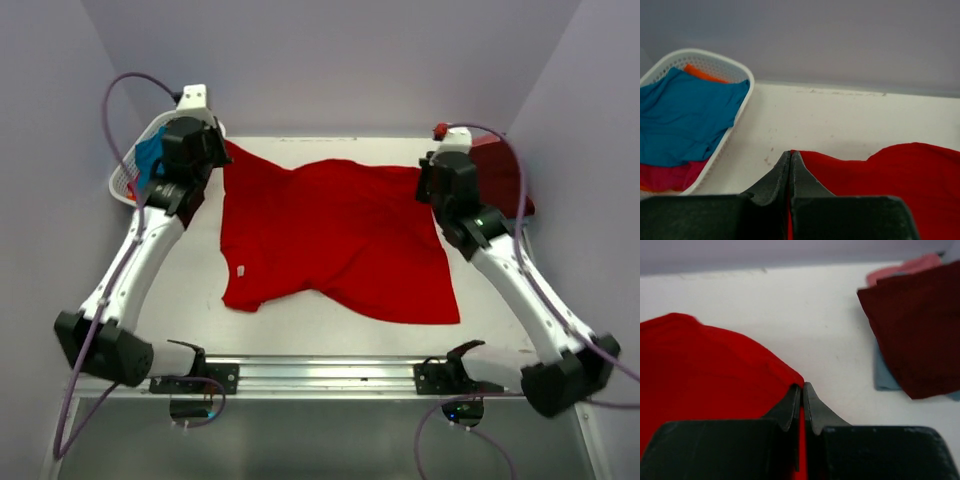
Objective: Fold and stack the t-shirts
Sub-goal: Flatten the tshirt out
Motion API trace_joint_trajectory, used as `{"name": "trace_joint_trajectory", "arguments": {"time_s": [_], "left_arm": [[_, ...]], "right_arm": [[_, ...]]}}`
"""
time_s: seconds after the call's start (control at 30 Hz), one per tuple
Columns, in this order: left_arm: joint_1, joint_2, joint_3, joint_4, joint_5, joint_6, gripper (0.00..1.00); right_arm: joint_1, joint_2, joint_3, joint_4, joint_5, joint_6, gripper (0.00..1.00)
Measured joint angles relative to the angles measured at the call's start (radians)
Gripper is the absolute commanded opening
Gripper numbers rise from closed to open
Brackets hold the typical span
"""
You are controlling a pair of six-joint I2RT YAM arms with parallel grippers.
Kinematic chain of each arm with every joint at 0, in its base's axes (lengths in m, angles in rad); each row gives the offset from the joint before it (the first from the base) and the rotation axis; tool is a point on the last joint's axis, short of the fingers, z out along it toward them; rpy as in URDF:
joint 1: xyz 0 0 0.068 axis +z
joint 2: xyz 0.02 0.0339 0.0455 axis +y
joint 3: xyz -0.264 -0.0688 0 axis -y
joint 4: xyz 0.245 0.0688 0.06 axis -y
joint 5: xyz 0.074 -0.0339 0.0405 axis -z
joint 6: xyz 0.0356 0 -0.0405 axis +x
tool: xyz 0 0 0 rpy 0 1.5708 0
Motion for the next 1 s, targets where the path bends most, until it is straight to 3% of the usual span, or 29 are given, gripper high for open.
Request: {"name": "trace_joint_trajectory", "arguments": {"time_s": [0.27, 0.37, 0.47, 0.63, 0.8, 1.0], "left_arm": [[-0.005, -0.650, 0.001, 0.016, 0.250, -0.006, 0.00], [-0.005, -0.858, 0.062, 0.003, 0.341, -0.008, 0.00], [0.003, -0.956, 0.154, -0.020, 0.414, -0.021, 0.00], [0.062, -0.982, 0.298, -0.049, 0.506, -0.038, 0.00], [0.047, -0.912, 0.359, -0.104, 0.488, -0.026, 0.00], [-0.118, -0.679, 0.334, -0.117, 0.191, 0.061, 0.00]], "right_arm": [[0.004, -0.697, -0.018, 0.069, -0.384, -0.010, 0.00], [0.004, -0.837, 0.045, 0.033, -0.492, -0.019, 0.00], [0.002, -0.920, 0.136, -0.047, -0.560, -0.024, 0.00], [-0.013, -0.950, 0.264, -0.106, -0.578, -0.028, 0.00], [-0.015, -0.907, 0.265, -0.130, -0.431, -0.035, 0.00], [-0.018, -0.605, 0.198, -0.137, -0.240, -0.008, 0.00]]}}
